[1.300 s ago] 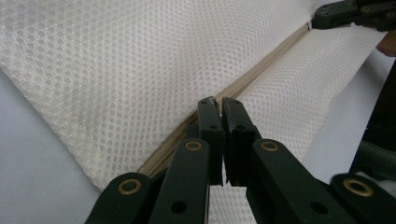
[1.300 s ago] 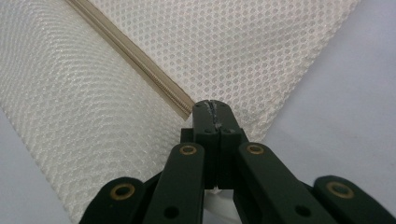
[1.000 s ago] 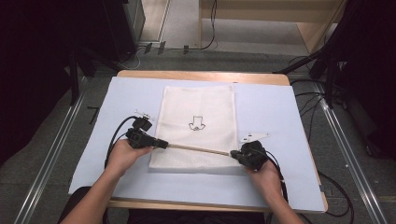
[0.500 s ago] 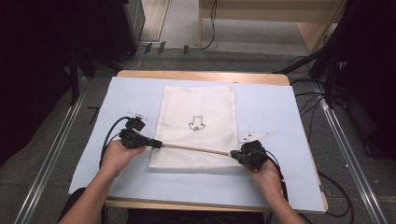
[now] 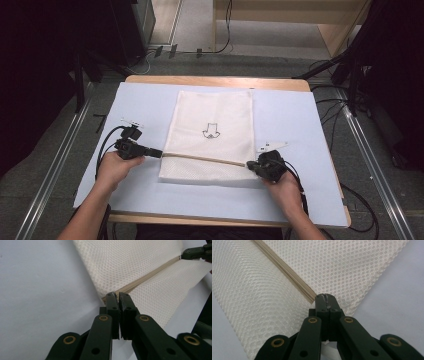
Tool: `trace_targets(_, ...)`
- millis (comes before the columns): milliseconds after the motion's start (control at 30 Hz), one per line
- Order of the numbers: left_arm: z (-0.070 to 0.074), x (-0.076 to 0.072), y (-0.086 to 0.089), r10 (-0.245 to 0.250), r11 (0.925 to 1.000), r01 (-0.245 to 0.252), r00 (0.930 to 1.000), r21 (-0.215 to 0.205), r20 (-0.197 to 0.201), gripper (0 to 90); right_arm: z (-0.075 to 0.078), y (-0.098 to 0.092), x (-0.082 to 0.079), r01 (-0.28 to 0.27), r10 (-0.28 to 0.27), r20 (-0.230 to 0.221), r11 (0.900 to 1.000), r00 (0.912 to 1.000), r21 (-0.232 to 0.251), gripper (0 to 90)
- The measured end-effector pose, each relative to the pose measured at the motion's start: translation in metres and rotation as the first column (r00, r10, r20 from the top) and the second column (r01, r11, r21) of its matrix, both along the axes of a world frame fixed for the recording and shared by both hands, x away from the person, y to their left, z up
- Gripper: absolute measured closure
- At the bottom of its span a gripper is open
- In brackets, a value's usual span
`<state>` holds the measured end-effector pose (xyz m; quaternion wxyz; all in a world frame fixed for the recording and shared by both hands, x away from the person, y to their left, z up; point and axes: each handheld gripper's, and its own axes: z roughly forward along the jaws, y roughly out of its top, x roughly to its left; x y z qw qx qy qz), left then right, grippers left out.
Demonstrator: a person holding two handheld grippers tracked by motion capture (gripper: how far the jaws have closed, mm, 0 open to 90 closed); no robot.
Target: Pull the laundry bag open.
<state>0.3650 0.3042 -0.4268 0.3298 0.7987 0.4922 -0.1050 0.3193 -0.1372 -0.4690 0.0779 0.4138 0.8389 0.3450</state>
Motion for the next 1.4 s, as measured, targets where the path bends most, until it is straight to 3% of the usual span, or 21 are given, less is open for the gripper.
trace_targets(367,-0.003,-0.001,0.001,0.008,0.9998,-0.008,1.0000,0.018,0.005,89.0,0.000,0.000,0.000,0.000,0.000,0.000,1.000,1.0000,0.003,90.0)
trace_targets(567,-0.004,-0.002,0.004,0.006,1.0000,-0.006,1.0000,-0.006,0.001,88.7,0.000,-0.001,0.002,-0.004,0.004,-0.009,1.000,1.0000,0.005,90.0)
trace_targets(1400,-0.014,-0.007,0.001,-0.033,0.9994,0.032,0.9989,-0.010,-0.033,87.4,0.003,-0.004,0.005,-0.005,0.006,-0.043,1.000,0.9991,0.020,90.0)
